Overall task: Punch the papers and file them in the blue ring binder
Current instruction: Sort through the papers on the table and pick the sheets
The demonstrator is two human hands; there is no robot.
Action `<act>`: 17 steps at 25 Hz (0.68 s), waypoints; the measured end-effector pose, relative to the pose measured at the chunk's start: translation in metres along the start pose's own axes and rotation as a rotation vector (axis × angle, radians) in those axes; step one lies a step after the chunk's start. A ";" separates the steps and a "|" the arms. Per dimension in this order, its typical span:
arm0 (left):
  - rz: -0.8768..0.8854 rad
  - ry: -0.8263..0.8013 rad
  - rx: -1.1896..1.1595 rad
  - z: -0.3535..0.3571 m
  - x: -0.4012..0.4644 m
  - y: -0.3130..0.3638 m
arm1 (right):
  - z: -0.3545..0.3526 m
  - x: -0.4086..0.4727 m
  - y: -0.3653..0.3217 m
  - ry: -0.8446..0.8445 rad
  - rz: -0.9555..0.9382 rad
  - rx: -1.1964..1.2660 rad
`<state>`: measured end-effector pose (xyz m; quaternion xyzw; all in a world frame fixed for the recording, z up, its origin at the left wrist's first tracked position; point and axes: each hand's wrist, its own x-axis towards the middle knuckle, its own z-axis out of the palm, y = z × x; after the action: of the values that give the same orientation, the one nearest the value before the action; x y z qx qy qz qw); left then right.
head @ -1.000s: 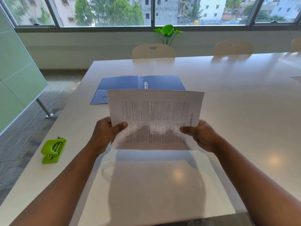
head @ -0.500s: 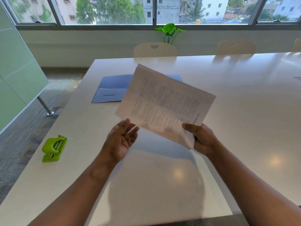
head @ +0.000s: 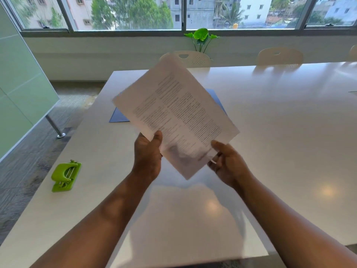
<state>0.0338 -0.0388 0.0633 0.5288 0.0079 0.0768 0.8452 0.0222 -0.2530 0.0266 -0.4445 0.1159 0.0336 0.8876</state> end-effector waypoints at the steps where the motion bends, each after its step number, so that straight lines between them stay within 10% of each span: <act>1: 0.058 -0.014 0.123 -0.005 0.003 0.010 | -0.005 0.003 -0.013 0.021 -0.035 0.004; 9: 0.141 -0.216 0.722 -0.019 0.011 0.065 | 0.021 -0.002 -0.064 -0.250 -0.236 -0.435; 17: 0.086 -0.213 0.666 -0.034 0.003 0.047 | 0.029 -0.009 -0.039 -0.255 -0.203 -0.545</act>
<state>0.0275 0.0125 0.0909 0.7805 -0.0779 0.0499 0.6183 0.0254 -0.2532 0.0761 -0.6675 -0.0546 0.0304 0.7420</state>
